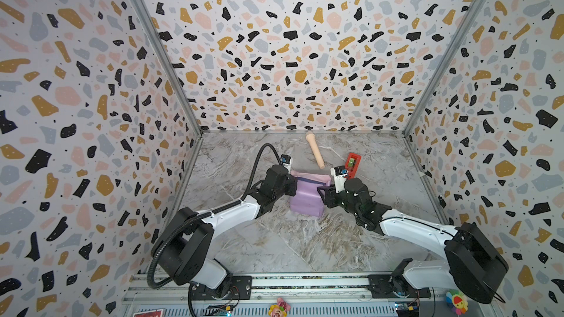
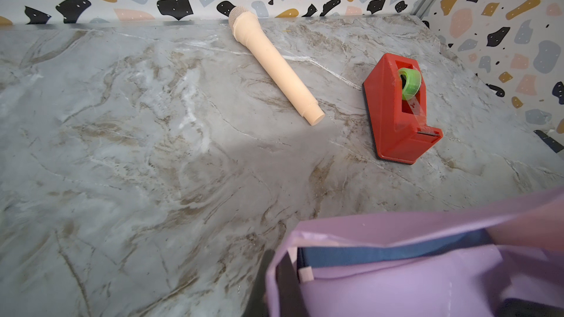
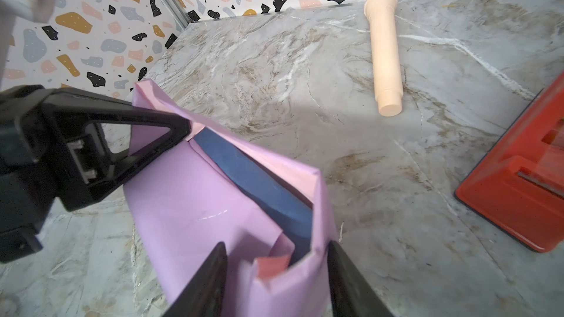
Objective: Wrap the gift box in paper
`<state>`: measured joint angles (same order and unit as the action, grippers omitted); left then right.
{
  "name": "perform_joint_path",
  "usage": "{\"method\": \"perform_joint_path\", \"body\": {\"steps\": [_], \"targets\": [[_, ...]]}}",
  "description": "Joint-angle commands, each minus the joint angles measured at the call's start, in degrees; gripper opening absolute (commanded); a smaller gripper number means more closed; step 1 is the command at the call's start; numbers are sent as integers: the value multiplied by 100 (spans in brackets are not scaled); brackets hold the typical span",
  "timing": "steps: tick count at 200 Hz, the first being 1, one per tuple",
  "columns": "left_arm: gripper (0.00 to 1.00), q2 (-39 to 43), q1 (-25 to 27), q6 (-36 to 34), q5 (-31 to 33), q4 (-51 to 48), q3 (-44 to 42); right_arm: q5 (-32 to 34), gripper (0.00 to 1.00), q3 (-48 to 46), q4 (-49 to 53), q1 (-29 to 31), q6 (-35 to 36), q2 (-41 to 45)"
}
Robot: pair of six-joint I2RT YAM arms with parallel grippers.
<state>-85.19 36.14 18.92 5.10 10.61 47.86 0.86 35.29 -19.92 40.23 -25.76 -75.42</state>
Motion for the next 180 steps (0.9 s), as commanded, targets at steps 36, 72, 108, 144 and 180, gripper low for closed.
{"method": "perform_joint_path", "body": {"steps": [36,72,108,144,180], "targets": [[0,161,29,65,95,-340,242,65,52,84,580,-31,114,-183],[0,248,69,180,21,-407,224,45,52,169,628,-71,162,-239],[0,465,100,453,205,-510,102,-113,52,335,750,-203,342,-245],[7,678,126,772,313,-431,-113,-435,52,478,816,-356,552,-358],[32,890,130,808,537,-445,-239,-592,52,510,812,-375,588,-464]]}}
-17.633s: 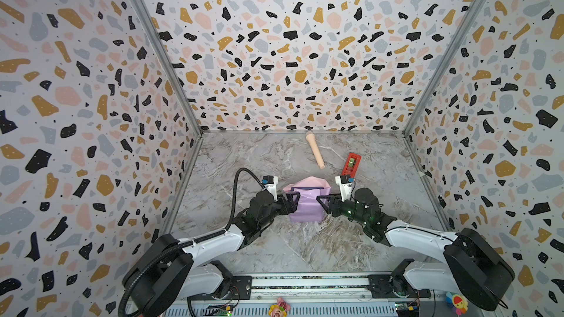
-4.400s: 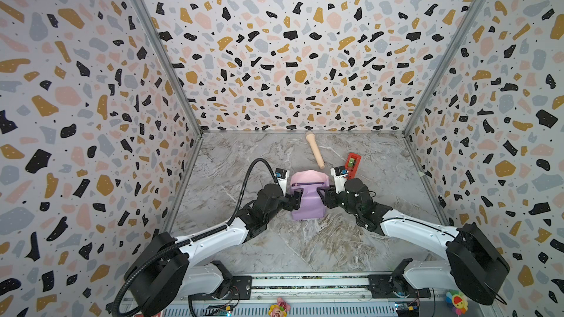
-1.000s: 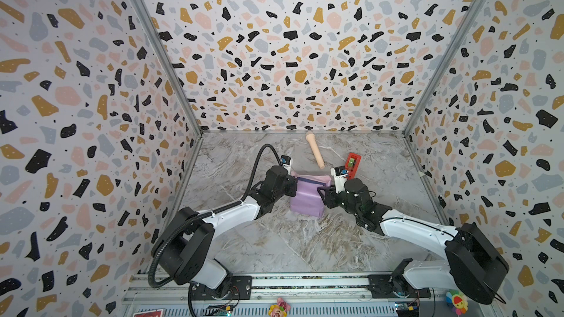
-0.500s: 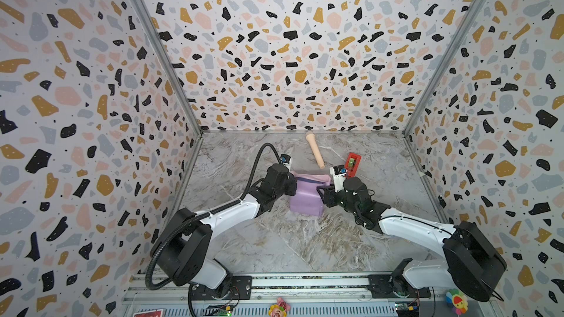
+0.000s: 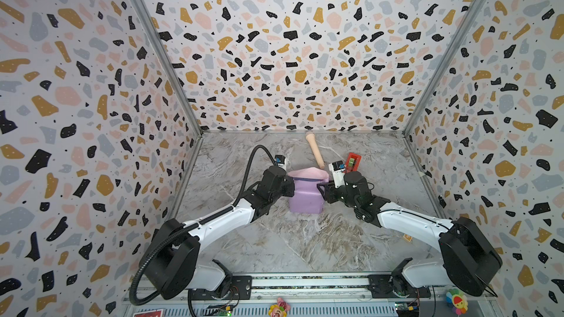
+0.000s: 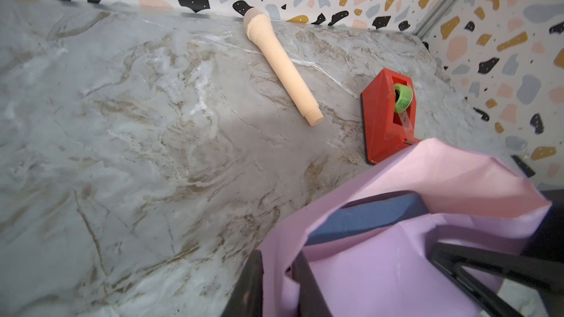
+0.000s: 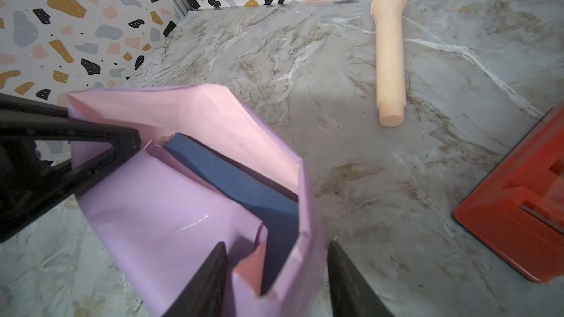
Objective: Wrap the gift box in paper
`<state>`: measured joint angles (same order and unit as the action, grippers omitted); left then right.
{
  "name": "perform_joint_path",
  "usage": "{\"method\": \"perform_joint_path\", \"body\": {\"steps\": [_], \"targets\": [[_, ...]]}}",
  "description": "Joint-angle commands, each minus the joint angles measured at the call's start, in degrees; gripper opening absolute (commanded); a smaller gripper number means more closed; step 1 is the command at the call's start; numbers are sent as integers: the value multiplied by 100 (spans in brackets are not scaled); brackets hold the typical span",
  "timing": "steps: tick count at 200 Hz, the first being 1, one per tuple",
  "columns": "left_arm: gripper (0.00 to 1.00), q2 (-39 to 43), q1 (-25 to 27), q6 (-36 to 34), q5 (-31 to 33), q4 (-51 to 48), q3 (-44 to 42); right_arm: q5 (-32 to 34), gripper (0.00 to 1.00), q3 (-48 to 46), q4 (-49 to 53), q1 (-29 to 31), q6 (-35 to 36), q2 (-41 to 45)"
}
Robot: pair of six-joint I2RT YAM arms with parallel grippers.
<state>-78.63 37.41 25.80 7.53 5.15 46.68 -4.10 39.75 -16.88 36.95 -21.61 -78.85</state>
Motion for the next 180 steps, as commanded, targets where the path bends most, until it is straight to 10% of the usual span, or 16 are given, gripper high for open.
{"method": "perform_joint_path", "body": {"steps": [1,65,180], "targets": [[33,247,-1,119,307,101,-127,-94,52,62,510,-43,169,-122],[79,967,-14,-143,-434,786,-917,-176,52,77,521,-44,174,-192],[73,52,-14,-196,21,707,-589,-54,57,650,1288,-184,-146,76]]}}
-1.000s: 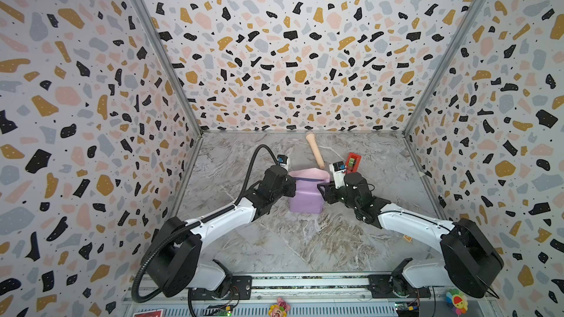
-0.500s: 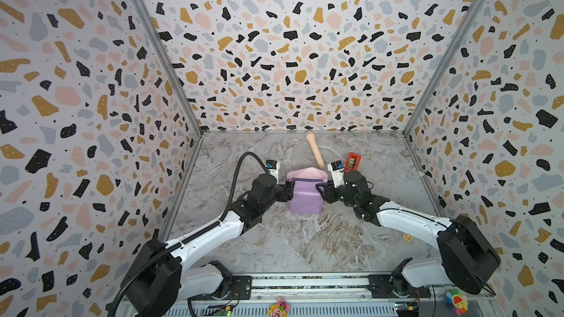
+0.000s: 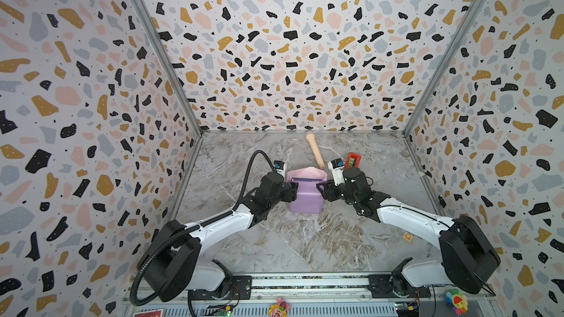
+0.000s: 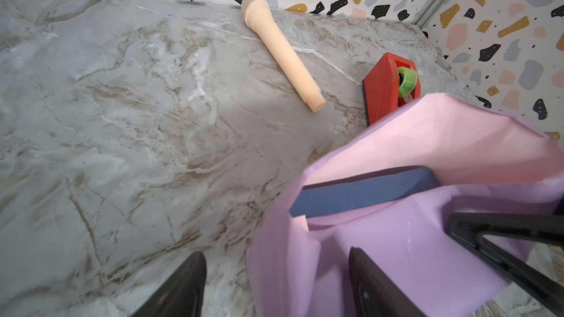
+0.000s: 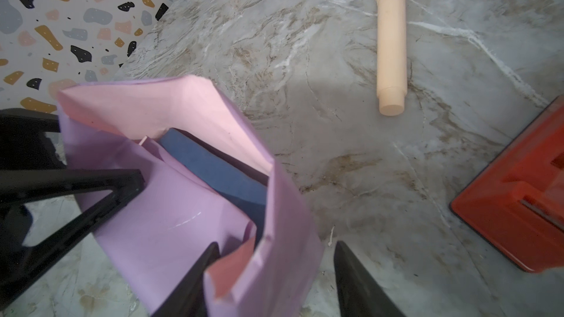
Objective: Wrap the gift box in paper
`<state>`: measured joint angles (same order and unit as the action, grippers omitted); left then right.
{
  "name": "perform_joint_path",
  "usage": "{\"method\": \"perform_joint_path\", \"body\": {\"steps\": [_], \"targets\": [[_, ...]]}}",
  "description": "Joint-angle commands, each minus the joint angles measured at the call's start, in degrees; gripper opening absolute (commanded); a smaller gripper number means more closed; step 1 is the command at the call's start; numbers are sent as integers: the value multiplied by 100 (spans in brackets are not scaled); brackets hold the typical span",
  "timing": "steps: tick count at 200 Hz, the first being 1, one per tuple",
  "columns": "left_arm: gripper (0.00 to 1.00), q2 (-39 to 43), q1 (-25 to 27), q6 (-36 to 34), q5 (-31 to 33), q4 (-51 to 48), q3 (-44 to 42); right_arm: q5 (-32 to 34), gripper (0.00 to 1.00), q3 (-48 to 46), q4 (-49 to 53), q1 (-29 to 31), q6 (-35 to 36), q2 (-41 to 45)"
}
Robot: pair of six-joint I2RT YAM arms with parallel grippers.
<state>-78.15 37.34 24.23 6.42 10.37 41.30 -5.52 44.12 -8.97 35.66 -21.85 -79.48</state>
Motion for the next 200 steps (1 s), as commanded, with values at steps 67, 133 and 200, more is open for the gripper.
{"method": "perform_joint_path", "body": {"steps": [67,133,200], "targets": [[72,-62,-1,-111,112,132,-7,325,33,397,742,-28,-262,21],[70,-86,1,-111,167,108,-8,752,20,652,841,271,-367,-60],[69,-129,10,-115,244,89,-8,1010,8,897,919,503,-468,-185]]}}
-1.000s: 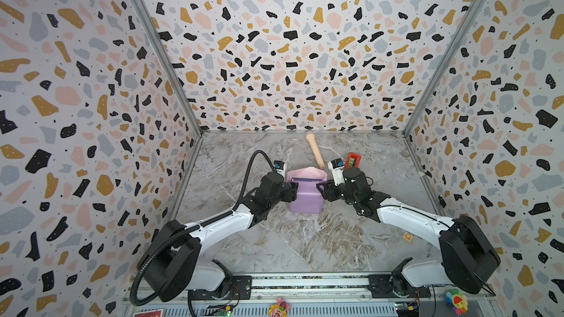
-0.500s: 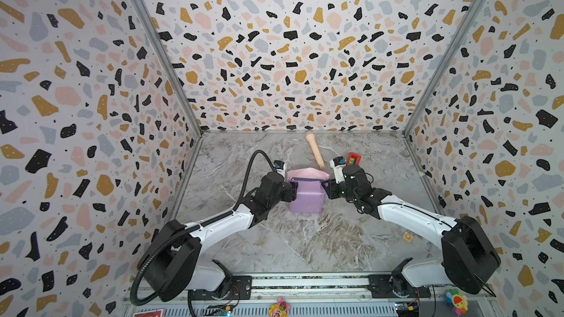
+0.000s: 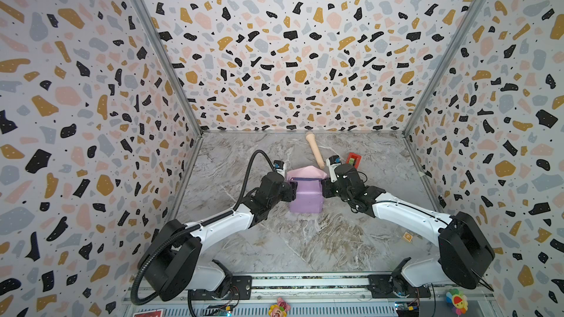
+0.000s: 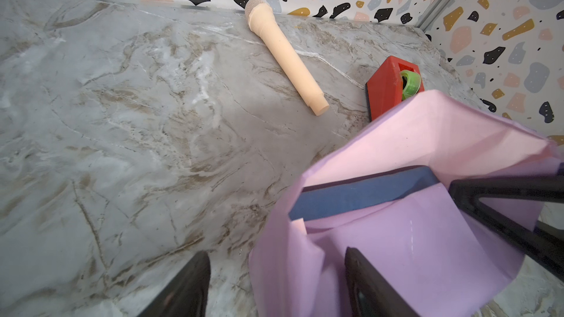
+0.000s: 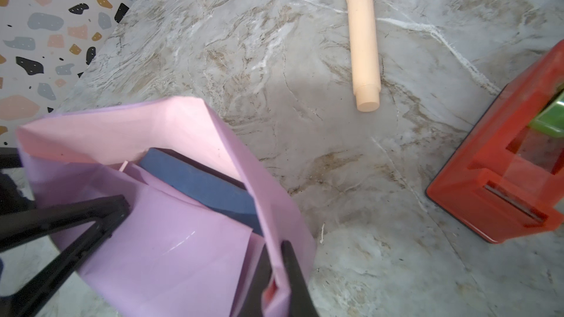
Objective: Wrap the gift box in paper
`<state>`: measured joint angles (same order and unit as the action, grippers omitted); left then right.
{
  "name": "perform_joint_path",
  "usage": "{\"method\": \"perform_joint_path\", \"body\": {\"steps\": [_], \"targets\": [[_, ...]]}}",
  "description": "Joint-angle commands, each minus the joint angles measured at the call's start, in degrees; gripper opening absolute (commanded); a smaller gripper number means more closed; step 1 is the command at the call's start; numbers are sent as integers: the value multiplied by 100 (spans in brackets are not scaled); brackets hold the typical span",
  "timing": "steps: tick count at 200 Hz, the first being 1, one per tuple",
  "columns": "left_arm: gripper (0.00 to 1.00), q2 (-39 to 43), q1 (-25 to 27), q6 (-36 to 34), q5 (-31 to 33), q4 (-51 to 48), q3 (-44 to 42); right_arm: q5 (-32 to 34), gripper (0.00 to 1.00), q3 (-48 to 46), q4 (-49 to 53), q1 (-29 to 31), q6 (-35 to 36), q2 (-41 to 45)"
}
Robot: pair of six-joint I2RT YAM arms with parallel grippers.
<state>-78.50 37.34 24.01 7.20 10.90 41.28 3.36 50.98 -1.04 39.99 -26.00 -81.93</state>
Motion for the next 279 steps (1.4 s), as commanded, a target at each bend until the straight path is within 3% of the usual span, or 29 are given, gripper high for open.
{"method": "perform_joint_path", "body": {"steps": [1,23,45,70,97,120,175,279], "targets": [[69,-95,10,-96,166,36,-6,118,9,210,123,75,-54,66],[69,-89,8,-106,210,27,-25,-117,29,221,198,4,30,230],[69,-72,10,-116,227,18,-23,-798,50,173,288,-196,122,529],[68,-78,9,-125,242,-11,-6,-1613,60,-70,353,-565,330,1034],[68,-81,10,-125,264,-12,-1,-2548,62,-362,211,-1276,471,1286],[68,-100,10,-127,280,-51,37,-2839,59,-393,64,-1619,468,1031],[68,-97,10,-142,298,-105,81,-3113,47,-68,-280,-1657,360,97],[67,-112,10,-151,255,-89,109,-3272,46,-247,-752,-1341,58,-59]]}}
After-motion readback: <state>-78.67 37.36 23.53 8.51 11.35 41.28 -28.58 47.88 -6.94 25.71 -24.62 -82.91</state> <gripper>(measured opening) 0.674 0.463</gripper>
